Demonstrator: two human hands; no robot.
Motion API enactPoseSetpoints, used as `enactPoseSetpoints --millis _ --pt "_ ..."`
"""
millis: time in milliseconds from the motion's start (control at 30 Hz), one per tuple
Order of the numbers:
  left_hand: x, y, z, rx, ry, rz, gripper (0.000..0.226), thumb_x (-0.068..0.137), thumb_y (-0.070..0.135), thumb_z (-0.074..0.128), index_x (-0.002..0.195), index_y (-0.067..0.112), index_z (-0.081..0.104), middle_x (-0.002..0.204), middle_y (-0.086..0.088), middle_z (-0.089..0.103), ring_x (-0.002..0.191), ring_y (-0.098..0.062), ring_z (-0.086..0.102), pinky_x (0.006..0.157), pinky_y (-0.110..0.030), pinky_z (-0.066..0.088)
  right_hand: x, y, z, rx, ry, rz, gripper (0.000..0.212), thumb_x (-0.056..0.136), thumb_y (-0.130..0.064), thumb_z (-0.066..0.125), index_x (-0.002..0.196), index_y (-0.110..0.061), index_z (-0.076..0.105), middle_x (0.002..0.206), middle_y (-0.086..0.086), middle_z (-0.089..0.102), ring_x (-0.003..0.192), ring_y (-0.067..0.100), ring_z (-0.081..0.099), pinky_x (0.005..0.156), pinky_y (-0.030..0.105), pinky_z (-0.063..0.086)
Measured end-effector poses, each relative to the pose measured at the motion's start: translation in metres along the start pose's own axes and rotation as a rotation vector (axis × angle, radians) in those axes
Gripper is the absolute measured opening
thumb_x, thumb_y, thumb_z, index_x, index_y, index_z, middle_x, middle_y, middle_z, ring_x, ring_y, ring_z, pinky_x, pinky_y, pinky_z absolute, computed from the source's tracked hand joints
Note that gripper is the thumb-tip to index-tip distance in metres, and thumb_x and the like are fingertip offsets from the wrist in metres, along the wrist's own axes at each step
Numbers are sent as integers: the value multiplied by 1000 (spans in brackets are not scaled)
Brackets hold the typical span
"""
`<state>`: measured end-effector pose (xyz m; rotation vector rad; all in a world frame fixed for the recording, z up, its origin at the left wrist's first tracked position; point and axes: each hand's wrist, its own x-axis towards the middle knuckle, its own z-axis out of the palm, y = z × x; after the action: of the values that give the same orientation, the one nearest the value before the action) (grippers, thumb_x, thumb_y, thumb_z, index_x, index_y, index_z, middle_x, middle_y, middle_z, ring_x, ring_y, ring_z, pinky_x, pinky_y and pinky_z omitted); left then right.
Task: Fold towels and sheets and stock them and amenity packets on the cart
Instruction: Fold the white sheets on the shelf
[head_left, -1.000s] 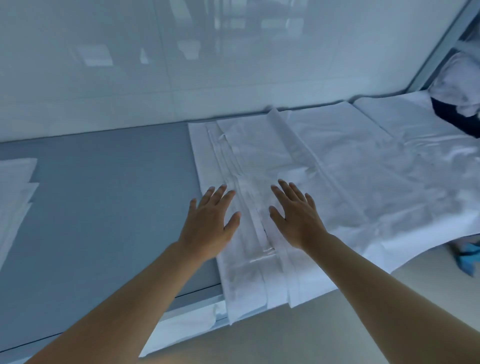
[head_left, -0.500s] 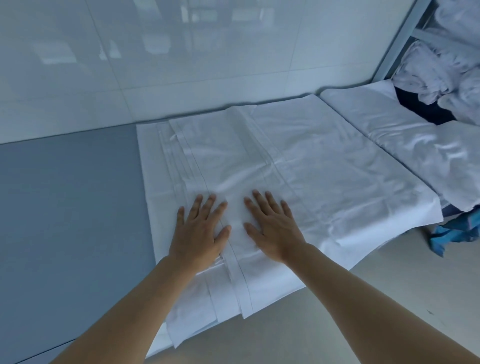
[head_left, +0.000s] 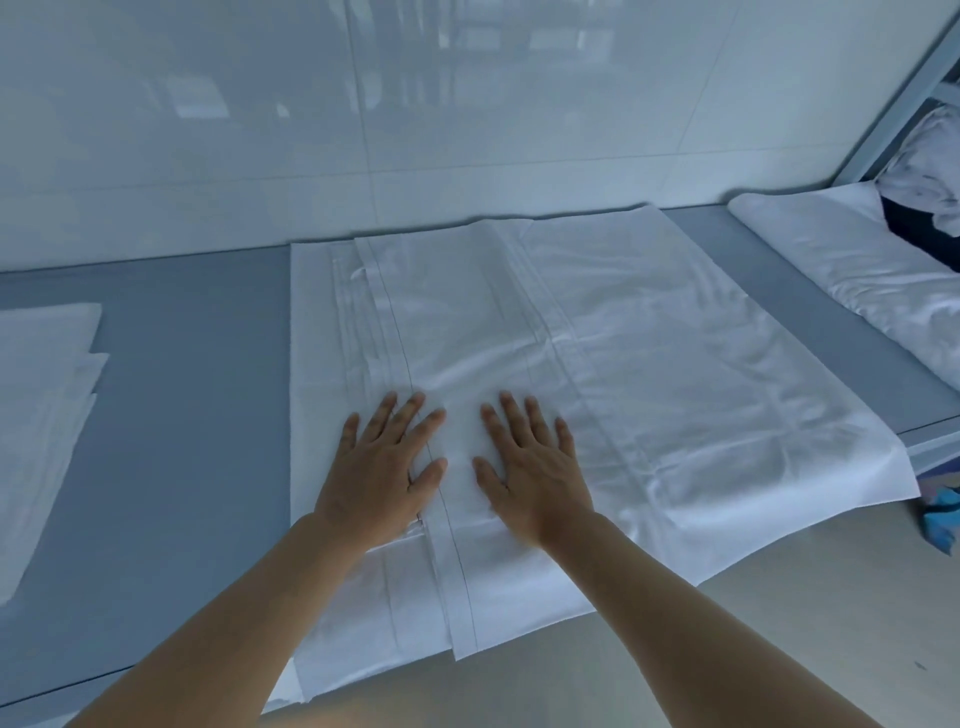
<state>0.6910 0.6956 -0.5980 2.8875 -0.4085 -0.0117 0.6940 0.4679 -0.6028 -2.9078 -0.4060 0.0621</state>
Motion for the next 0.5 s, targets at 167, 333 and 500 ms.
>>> enactPoseSetpoints --millis 167,333,500 --pt "-31 -44 -11 5 2 -14 69 98 67 13 162 44 12 171 17 -1 158 -11 -9 128 -52 8 1 -53 14 -14 8 -6 74 99 -64 10 165 -33 -3 172 -6 -15 158 22 -16 127 51 -4" --pt "-56 -76 -23 27 -7 -18 69 98 68 12 162 44 12 171 17 -2 158 -10 -10 128 -50 7 -2 -96 21 -2 -5 -10 74 100 -64 9 165 -31 -6 172 -4 -17 158 23 -18 127 52 -5" --pt "-72 -92 -30 34 -24 1 68 99 68 13 163 45 10 171 18 -5 157 -9 -13 129 -49 7 -5 -106 14 54 -11 -47 75 99 -62 14 165 -29 8 173 -2 -3 160 23 -2 127 49 8"
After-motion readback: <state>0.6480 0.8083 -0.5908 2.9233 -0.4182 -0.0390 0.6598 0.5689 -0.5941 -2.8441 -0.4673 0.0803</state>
